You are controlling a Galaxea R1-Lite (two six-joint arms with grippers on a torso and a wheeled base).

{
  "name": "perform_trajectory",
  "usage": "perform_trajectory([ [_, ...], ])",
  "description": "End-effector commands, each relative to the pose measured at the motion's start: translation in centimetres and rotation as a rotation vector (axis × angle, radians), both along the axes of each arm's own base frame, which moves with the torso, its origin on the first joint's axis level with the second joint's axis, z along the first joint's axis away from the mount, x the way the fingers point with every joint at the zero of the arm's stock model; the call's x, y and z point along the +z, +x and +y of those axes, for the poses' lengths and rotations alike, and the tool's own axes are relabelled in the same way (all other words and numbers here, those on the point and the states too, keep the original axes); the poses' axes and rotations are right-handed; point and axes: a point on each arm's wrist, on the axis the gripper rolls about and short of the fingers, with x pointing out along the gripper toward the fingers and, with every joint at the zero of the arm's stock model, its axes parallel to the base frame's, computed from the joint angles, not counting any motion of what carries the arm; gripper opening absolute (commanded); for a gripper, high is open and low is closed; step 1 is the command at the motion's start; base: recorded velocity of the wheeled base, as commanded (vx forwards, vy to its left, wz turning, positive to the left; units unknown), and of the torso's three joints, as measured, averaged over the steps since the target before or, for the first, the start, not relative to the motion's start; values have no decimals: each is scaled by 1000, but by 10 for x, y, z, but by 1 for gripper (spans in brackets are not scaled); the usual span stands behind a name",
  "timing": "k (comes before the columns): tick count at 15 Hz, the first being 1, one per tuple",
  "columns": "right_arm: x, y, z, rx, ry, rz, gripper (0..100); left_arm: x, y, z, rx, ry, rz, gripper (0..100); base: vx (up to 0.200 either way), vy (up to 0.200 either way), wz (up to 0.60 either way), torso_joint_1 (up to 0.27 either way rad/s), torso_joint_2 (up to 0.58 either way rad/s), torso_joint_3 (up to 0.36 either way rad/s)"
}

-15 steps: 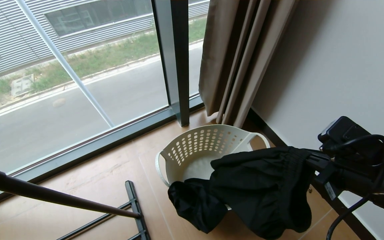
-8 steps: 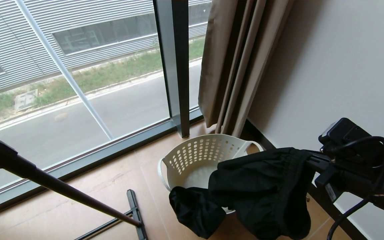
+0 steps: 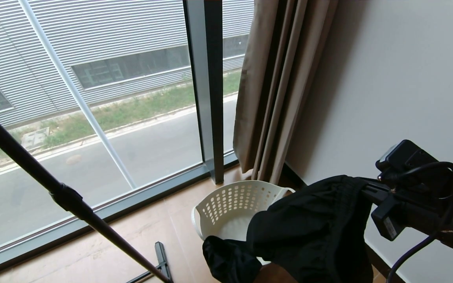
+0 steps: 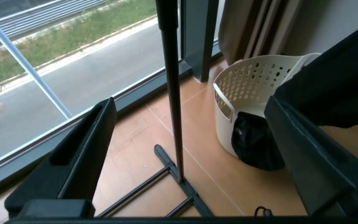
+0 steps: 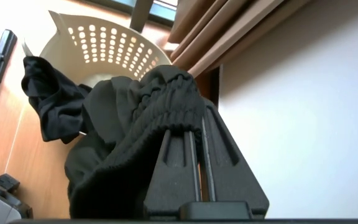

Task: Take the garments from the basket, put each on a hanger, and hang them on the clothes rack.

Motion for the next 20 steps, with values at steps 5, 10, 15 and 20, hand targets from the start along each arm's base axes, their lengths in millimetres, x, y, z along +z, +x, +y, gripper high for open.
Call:
perform_trajectory([
  [5,-2,-1,0,1,-5,5,0,0,0,0,0,0,1,100,0,0,0,123,-477,-151],
  [10,-2,-1,0,0,-6,6,0,0,0,0,0,0,1,100,0,0,0,174,-515,-147],
  [15,-3,-1,0,1,-7,9,0,0,0,0,0,-2,1,100,0,0,0,205,-555,-150],
  [20,-4,-1,0,1,-10,14,0,-1,0,0,2,-2,2,100,0,0,0,228,-563,-171],
])
